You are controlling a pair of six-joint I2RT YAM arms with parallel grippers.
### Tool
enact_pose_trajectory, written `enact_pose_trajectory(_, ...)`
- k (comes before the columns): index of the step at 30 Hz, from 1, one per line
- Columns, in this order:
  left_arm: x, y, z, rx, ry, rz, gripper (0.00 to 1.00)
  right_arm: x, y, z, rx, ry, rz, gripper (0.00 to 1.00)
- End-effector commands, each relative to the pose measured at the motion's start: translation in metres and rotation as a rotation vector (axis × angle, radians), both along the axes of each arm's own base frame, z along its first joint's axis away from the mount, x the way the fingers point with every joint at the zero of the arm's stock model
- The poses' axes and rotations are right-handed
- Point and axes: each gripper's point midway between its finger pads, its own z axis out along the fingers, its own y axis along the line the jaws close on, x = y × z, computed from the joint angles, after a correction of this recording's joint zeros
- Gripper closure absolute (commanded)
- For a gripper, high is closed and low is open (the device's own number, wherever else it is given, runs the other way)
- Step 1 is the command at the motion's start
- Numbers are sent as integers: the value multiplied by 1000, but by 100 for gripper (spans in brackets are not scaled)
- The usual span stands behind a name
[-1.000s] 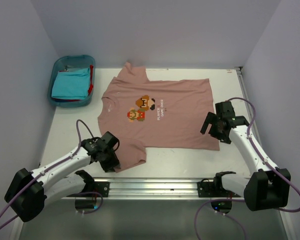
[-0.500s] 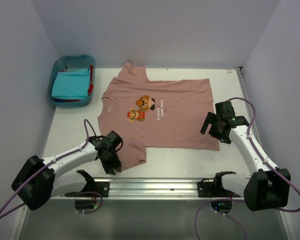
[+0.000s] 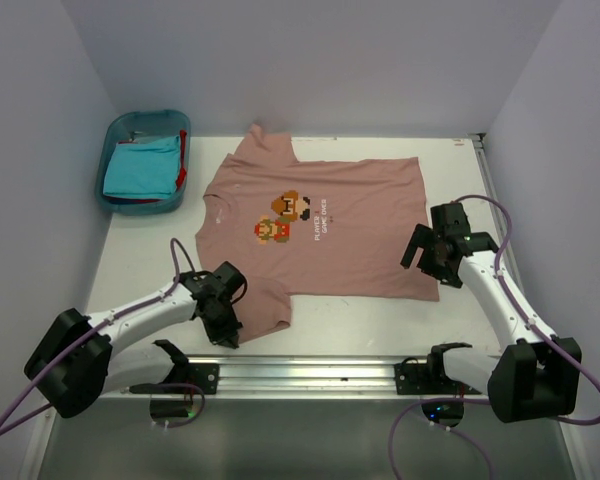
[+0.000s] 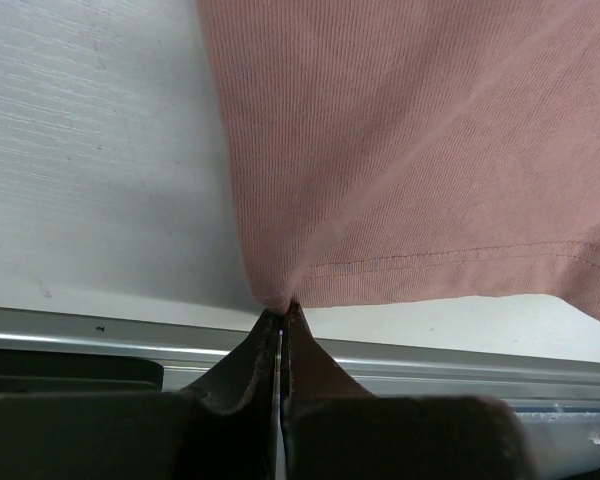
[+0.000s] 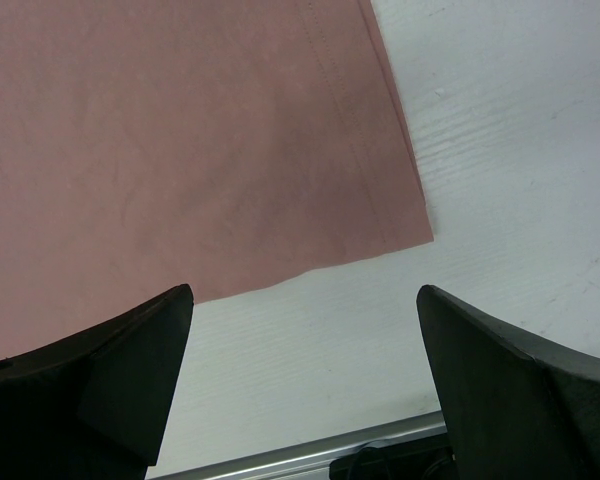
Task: Fold and stack the t-shirts
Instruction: Grap the side of the flattened tshirt closest away from the robot with both arms
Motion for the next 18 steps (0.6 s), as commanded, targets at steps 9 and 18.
enact_pose_trajectory(9,50,1,62,11,-297,-24,100,-3,-17,-4,-79,17,-99,1)
enact_pose_trajectory(18,49,-2,87,-45,-349,-49,100,-3,-19,-21,-77,58,-189,1)
